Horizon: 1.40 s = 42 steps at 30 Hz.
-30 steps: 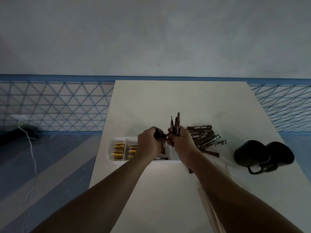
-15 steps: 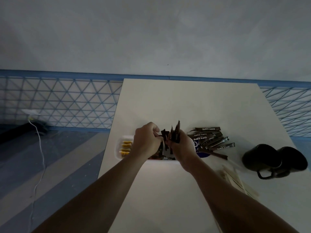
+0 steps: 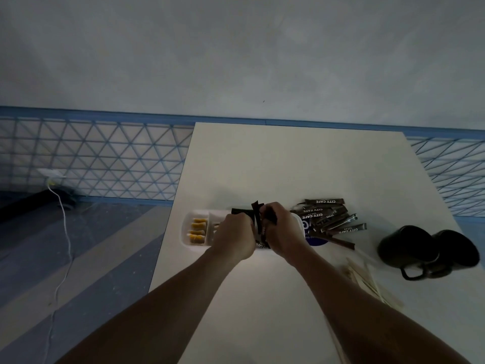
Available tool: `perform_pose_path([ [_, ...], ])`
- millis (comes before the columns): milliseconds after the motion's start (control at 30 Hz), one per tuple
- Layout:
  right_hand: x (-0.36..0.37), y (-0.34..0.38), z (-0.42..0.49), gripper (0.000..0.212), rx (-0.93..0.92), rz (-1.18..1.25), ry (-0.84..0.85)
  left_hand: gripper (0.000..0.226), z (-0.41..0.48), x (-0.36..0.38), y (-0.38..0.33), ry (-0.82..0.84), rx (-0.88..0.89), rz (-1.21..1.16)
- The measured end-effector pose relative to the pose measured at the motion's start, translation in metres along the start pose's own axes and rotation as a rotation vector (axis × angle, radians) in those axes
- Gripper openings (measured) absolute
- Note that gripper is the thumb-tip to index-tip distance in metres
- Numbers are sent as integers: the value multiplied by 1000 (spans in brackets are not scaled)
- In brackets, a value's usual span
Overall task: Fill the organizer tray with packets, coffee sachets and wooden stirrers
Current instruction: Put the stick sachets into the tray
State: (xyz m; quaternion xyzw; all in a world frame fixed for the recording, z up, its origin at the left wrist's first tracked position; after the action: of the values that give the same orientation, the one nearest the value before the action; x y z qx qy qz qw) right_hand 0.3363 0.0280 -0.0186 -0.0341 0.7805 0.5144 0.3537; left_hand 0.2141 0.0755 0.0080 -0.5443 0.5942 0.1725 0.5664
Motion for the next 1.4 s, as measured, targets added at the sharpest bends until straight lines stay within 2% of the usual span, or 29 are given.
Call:
perform_pose_path([
  [200,-10,18,1,36,-156,-152,29,14,11,-26,-12,-145,32,-130],
  [400,-29,12,4,51,-151,-126,-31,14,20,-14,-17,-90,35,-214],
  [700,-33,4,9,19,-110,-138,-76,14,24,-8,-24,-147,46,-240],
  [833,-32,14,10,22,-170,-112,-97,17,28,-19,-25,-224,31,-265],
  [1033,-35,7,13,30,-165,-100,-89,12,28,-22,-25,-260,33,-270],
  [1167,-50,-4,13,30,-130,-90,-95,18,26,-23,-26,-281,38,-300],
  [1300,-84,-19,14,24,-110,-82,-195,16,25,-29,-33,-320,31,-352],
  [1400,-108,-39,13,20,-76,-184,-262,12,26,-26,-47,-292,57,-377],
])
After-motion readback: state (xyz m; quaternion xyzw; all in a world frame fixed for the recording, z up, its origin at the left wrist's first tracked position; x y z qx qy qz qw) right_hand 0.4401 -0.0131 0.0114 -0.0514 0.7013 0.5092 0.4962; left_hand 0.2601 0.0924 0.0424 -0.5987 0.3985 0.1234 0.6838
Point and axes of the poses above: each hand's wrist, its own z-axis towards the middle knuckle, its own x-axis out of the palm, y = z × x, the point moved 10 cm from there along z, towards the middle knuckle, and after that the axes turned 1 degree about -z, right-handed, at the moved point
